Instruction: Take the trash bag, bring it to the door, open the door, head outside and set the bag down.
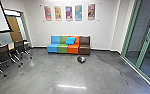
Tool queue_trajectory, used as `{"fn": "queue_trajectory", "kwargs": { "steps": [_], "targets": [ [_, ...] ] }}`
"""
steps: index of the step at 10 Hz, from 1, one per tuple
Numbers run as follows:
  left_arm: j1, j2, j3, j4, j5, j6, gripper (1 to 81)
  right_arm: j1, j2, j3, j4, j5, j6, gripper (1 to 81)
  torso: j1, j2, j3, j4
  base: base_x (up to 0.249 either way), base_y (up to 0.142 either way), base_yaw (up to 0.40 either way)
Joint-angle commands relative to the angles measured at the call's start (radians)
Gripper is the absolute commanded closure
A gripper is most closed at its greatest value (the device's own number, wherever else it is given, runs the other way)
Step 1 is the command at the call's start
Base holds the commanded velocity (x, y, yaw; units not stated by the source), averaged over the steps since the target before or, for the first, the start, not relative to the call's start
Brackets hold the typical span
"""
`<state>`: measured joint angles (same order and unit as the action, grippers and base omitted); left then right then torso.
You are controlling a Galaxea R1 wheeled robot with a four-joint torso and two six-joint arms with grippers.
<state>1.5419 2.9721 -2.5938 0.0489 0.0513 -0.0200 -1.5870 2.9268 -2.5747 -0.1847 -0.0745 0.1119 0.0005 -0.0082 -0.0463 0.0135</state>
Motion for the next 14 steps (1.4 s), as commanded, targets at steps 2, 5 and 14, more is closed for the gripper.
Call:
{"fn": "queue_trajectory", "kwargs": {
  "steps": [2,5,14],
  "targets": [
    [-0.036,0.002,0.007,-0.001,0.058,0.006,1.0,0.041,-0.001,0.002,-0.007,-0.057,-0.003,1.0,0.000,0.000,0.000,0.000,0.157,0.000,0.000],
    [-0.038,0.009,0.007,0.000,0.058,0.006,1.0,0.041,0.001,0.002,-0.007,-0.057,-0.003,1.0,0.000,0.000,0.000,0.000,0.157,-0.068,0.000],
    [-0.038,0.019,0.007,-0.008,0.056,0.005,1.0,0.044,0.001,-0.028,-0.007,-0.059,-0.006,1.0,0.000,0.000,0.000,0.000,0.159,-0.033,0.000]
  ]
}}
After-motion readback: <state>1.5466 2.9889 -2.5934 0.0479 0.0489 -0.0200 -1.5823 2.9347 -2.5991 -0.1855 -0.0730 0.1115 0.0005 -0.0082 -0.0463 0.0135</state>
